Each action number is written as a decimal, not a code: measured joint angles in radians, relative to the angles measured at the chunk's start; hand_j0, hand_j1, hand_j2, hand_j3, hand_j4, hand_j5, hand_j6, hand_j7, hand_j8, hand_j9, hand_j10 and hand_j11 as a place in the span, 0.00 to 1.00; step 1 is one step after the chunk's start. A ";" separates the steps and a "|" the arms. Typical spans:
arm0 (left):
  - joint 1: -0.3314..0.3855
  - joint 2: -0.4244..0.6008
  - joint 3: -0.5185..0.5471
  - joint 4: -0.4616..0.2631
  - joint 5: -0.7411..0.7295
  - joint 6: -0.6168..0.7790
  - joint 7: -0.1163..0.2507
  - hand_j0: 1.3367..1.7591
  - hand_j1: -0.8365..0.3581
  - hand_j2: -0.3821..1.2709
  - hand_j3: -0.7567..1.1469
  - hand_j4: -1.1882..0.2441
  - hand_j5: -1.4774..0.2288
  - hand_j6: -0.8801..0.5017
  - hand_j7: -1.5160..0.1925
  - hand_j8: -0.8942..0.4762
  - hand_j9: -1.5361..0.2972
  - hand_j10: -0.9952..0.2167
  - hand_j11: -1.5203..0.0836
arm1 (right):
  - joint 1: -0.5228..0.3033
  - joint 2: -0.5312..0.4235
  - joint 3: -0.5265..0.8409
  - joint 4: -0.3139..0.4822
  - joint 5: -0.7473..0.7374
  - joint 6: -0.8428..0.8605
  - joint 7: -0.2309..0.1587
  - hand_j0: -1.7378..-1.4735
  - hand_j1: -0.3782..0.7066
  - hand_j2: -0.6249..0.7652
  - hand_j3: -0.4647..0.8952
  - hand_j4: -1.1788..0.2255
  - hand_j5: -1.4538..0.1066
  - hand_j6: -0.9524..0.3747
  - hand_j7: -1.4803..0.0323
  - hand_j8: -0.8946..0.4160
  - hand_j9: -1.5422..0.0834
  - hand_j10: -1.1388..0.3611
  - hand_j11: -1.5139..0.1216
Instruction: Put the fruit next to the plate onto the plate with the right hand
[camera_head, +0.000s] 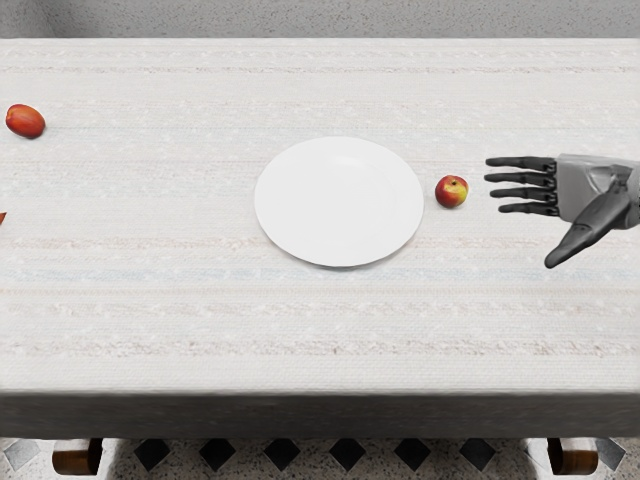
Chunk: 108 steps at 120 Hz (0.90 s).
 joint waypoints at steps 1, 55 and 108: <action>0.000 0.000 0.000 0.000 0.000 0.000 0.000 0.76 0.76 0.26 0.40 0.67 0.69 0.47 0.71 0.48 0.67 0.63 0.76 | 0.000 0.000 0.000 0.000 0.000 0.000 -0.003 0.30 0.08 0.44 0.34 0.80 0.89 0.68 0.94 0.65 0.91 0.73 0.89; 0.000 0.000 0.000 0.000 0.000 0.000 0.000 0.76 0.76 0.26 0.40 0.67 0.69 0.47 0.71 0.48 0.67 0.63 0.76 | 0.128 0.225 0.006 -0.015 -0.411 -0.300 -0.165 0.30 0.07 0.45 0.34 0.81 0.90 0.69 0.95 0.65 0.92 0.73 0.90; 0.000 0.000 0.000 0.000 0.000 0.000 0.000 0.76 0.76 0.26 0.40 0.67 0.69 0.47 0.71 0.48 0.67 0.63 0.76 | 0.136 0.559 -0.026 -0.070 -0.946 -0.717 -0.417 0.30 0.12 0.44 0.34 0.78 0.86 0.65 0.91 0.62 0.88 0.70 0.86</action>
